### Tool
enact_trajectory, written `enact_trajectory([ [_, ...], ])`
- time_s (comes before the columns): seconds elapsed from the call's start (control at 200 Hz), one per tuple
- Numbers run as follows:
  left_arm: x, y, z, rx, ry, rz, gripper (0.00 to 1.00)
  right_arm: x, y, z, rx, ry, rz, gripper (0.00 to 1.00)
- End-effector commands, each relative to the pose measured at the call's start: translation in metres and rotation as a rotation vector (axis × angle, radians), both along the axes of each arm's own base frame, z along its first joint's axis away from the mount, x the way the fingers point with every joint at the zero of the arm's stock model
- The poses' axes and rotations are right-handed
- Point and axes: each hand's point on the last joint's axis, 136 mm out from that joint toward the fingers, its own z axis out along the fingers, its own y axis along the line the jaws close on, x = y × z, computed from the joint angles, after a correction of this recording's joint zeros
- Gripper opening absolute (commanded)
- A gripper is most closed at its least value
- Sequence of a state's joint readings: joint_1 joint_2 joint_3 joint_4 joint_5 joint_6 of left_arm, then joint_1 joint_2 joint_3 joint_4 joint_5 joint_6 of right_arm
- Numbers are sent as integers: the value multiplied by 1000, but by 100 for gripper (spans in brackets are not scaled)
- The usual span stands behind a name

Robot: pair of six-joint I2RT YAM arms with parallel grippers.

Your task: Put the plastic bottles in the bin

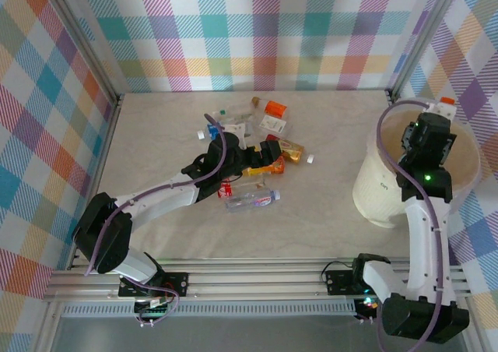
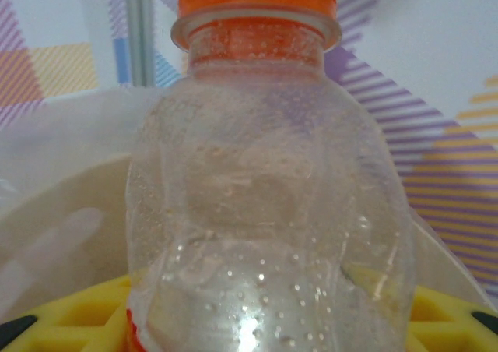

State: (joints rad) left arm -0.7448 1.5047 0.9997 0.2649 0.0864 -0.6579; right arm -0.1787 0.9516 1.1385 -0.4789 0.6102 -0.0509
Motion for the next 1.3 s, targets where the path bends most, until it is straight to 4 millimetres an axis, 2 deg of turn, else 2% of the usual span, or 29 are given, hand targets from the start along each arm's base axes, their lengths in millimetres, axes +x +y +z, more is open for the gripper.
enact_trajectory([
  [0.0, 2, -5, 3, -10, 28, 5, 100, -17, -21, 7, 35, -119, -109, 39],
  [0.11, 2, -10, 2, -17, 47, -10, 100, -33, -44, -3, 66, -151, -218, 41],
  [0.25, 3, -12, 3, -29, 54, -11, 100, -44, -65, -19, 84, -149, -304, 42],
  [0.41, 5, -11, 0, -30, 61, 5, 100, -47, -77, -29, 102, -130, -353, 45],
  [0.535, 7, -11, -3, -26, 72, 14, 100, -50, -82, -35, 117, -145, -386, 55],
  [0.705, 6, -8, -7, -16, 81, 24, 100, -49, -82, -38, 128, -153, -391, 68],
  [1.03, 8, 7, -18, 48, 93, 81, 100, -53, -74, -25, 141, -212, -354, 82],
  [1.295, 4, 20, -37, 160, 120, 103, 100, -32, -38, -5, 233, -286, -113, 87],
])
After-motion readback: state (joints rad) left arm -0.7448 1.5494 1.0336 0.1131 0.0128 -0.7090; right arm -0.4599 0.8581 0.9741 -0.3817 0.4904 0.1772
